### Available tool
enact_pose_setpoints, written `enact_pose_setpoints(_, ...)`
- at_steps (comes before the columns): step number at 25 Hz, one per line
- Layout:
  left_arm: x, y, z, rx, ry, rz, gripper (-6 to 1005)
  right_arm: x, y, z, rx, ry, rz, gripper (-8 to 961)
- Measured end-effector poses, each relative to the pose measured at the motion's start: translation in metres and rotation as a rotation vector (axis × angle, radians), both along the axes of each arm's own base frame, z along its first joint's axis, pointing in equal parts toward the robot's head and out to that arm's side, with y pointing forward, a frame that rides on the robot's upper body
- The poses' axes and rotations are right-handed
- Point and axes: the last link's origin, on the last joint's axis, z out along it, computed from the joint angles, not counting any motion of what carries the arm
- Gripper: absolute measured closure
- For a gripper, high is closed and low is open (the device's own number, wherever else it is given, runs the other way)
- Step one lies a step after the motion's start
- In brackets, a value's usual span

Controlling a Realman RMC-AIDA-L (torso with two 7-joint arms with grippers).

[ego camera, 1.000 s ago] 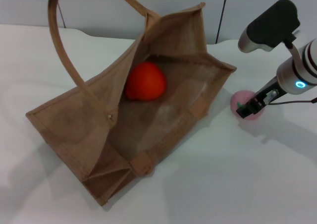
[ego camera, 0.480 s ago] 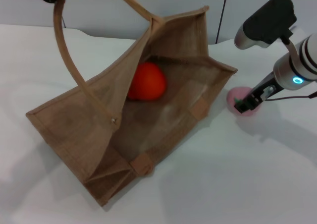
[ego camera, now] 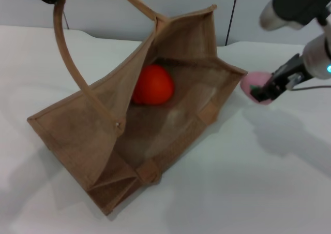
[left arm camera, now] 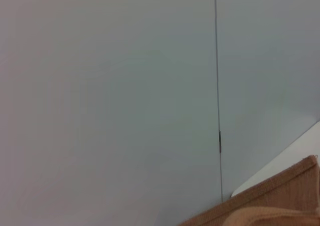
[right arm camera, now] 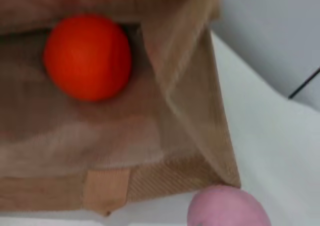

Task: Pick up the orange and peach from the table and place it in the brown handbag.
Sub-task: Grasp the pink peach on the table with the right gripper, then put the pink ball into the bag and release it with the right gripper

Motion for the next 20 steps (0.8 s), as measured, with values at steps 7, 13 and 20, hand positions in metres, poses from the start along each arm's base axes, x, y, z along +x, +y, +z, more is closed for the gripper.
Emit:
enact_pose_setpoints(7,-0.001,0.007,-0.009,-0.022,-0.017,-0.006,888,-0.037,-0.024,-0.01,-0.081,0.074,0.104,427)
enact_pose_setpoints(13,0.009,0.014,-0.016,-0.049,-0.022,-0.033,889,-0.052,-0.027,-0.027,-0.107,0.123,0.165,431)
enact_pose_setpoints(20,0.021,0.016,-0.021,-0.068,-0.031,-0.071,889,-0.057,-0.009,-0.037,-0.057,0.174,0.189,433)
